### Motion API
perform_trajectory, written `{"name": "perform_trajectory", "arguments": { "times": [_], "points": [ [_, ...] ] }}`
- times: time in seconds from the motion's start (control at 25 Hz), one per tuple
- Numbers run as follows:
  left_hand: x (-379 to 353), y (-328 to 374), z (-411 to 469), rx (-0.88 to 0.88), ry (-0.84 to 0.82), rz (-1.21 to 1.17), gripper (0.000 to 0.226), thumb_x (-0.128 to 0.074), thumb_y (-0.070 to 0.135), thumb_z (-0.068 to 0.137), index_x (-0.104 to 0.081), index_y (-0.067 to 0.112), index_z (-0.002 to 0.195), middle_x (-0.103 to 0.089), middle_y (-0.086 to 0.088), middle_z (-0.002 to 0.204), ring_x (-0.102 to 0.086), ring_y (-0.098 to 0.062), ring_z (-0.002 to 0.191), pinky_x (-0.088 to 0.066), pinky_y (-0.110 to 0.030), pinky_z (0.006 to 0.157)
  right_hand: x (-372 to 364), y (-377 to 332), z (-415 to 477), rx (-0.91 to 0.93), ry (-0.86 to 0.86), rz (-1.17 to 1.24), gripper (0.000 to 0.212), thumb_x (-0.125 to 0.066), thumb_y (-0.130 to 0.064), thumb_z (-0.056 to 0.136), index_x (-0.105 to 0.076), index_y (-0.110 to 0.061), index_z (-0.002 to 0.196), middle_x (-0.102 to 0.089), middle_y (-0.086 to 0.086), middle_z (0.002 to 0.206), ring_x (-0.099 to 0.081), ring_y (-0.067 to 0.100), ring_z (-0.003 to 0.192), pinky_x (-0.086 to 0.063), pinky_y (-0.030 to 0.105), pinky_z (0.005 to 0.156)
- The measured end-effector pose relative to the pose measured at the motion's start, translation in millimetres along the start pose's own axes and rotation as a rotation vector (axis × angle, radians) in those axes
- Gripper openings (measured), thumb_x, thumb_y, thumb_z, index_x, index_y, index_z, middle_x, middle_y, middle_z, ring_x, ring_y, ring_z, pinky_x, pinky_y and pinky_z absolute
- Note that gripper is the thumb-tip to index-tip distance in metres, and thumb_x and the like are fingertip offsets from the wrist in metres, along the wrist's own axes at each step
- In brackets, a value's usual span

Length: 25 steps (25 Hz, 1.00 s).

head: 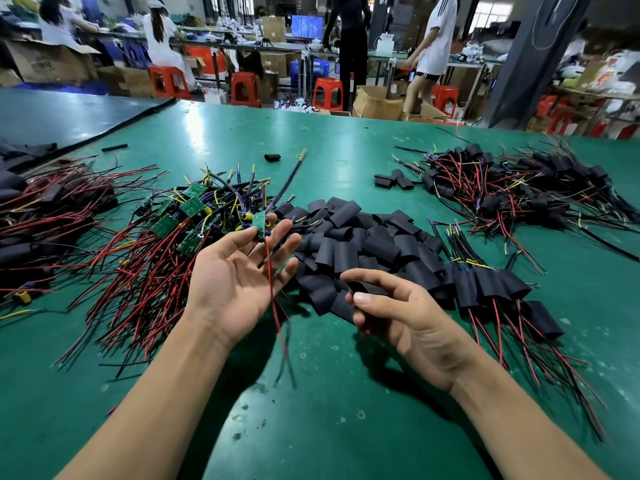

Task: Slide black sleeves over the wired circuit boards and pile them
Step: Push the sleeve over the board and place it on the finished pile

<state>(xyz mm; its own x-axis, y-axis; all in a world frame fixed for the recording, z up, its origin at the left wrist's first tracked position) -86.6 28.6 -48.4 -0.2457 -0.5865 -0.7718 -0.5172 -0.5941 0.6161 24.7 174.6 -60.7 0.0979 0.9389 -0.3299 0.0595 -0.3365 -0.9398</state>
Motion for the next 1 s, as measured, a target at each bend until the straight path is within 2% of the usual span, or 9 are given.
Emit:
{"name": "perform_trajectory", "arguments": {
  "times": [0.08, 0.12, 0.24, 0.32, 0.52, 0.68, 0.8, 0.88, 1.0],
  "points": [
    [-2, -3, 0, 0.023, 0.001, 0.002, 0.025, -0.054, 0.021, 0.079, -0.068, 0.013, 0.099, -0.067, -0.012, 0.128, -0.069, -0.028, 0.109, -0.052, -0.039, 0.093, 4, 0, 1, 0.004, 0.024, 0.008, 0.041, -0.081, -0.017, 0.070, -0.075, -0.014, 0.110, -0.063, 0.008, 0.092, -0.058, 0.012, 0.068, -0.048, 0.020, 0.060],
    [-4, -6, 0, 0.047, -0.006, -0.001, 0.024, -0.054, 0.021, 0.080, -0.071, 0.012, 0.095, -0.067, -0.014, 0.126, -0.071, -0.027, 0.105, -0.055, -0.038, 0.089, 6, 0, 1, 0.007, 0.036, 0.014, 0.042, -0.082, -0.018, 0.068, -0.075, -0.014, 0.110, -0.064, 0.007, 0.092, -0.058, 0.012, 0.068, -0.048, 0.020, 0.060],
    [-12, -15, -4, 0.109, -0.038, 0.060, 0.028, -0.050, 0.025, 0.090, -0.071, 0.012, 0.102, -0.073, -0.016, 0.113, -0.073, -0.019, 0.074, -0.060, -0.026, 0.063, 9, 1, 3, 0.007, 0.057, 0.036, 0.043, -0.082, -0.017, 0.068, -0.075, -0.016, 0.110, -0.066, 0.005, 0.093, -0.058, 0.012, 0.067, -0.049, 0.020, 0.062],
    [-17, -22, -4, 0.125, -0.045, 0.113, 0.029, -0.044, 0.029, 0.098, -0.066, 0.014, 0.112, -0.076, -0.011, 0.104, -0.071, -0.015, 0.064, -0.057, -0.024, 0.054, 11, 1, 4, 0.018, 0.069, 0.046, 0.043, -0.084, -0.016, 0.069, -0.075, -0.016, 0.111, -0.067, 0.005, 0.096, -0.058, 0.012, 0.067, -0.050, 0.020, 0.062],
    [-27, -24, -9, 0.096, -0.127, 0.076, 0.039, -0.057, 0.022, 0.087, -0.056, 0.008, 0.123, -0.074, -0.010, 0.112, -0.074, -0.021, 0.089, -0.061, -0.031, 0.074, 21, 3, 5, 0.023, 0.185, 0.039, 0.037, -0.078, -0.011, 0.069, -0.077, -0.015, 0.106, -0.069, 0.008, 0.089, -0.063, 0.015, 0.065, -0.054, 0.022, 0.059],
    [-27, -15, -10, -0.037, -0.125, 0.089, 0.024, -0.064, 0.010, 0.079, -0.059, 0.017, 0.101, -0.074, -0.006, 0.109, -0.073, -0.024, 0.098, -0.061, -0.036, 0.080, 26, 1, 6, 0.064, 0.230, 0.111, 0.046, -0.072, -0.001, 0.069, -0.069, -0.004, 0.115, -0.072, 0.017, 0.083, -0.070, 0.021, 0.069, -0.057, 0.022, 0.064],
    [-27, -12, -11, -0.124, -0.102, 0.294, 0.036, -0.071, 0.011, 0.071, -0.064, 0.016, 0.106, -0.074, -0.002, 0.097, -0.074, -0.019, 0.084, -0.060, -0.029, 0.068, 26, -3, 6, 0.102, 0.230, 0.121, 0.046, -0.071, -0.002, 0.070, -0.065, 0.001, 0.116, -0.073, 0.019, 0.086, -0.073, 0.023, 0.072, -0.057, 0.022, 0.065],
    [-30, -11, -13, -0.212, -0.101, 0.539, 0.042, -0.077, 0.016, 0.067, -0.070, 0.017, 0.108, -0.071, 0.000, 0.087, -0.069, -0.016, 0.071, -0.055, -0.023, 0.062, 25, -3, 5, 0.101, 0.226, 0.125, 0.047, -0.071, -0.001, 0.069, -0.065, 0.001, 0.116, -0.074, 0.021, 0.088, -0.074, 0.023, 0.074, -0.058, 0.022, 0.066],
    [-38, -28, -19, -0.263, -0.171, 0.907, 0.033, -0.084, 0.019, 0.070, -0.074, 0.022, 0.101, -0.072, -0.002, 0.077, -0.062, -0.012, 0.064, -0.049, -0.022, 0.058, 26, -2, 4, 0.089, 0.221, 0.121, 0.050, -0.073, 0.000, 0.067, -0.066, 0.000, 0.117, -0.075, 0.015, 0.084, -0.074, 0.022, 0.074, -0.059, 0.023, 0.067]
  ]
}}
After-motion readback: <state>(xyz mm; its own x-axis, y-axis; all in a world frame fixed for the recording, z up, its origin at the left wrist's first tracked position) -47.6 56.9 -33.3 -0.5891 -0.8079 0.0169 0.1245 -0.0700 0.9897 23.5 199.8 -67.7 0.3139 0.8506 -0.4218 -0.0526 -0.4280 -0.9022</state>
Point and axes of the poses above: each hand's wrist, its own z-axis towards the middle knuckle, its own x-axis out of the back of the hand, y = z × x, the point moved 8 cm from there along z, towards the middle knuckle
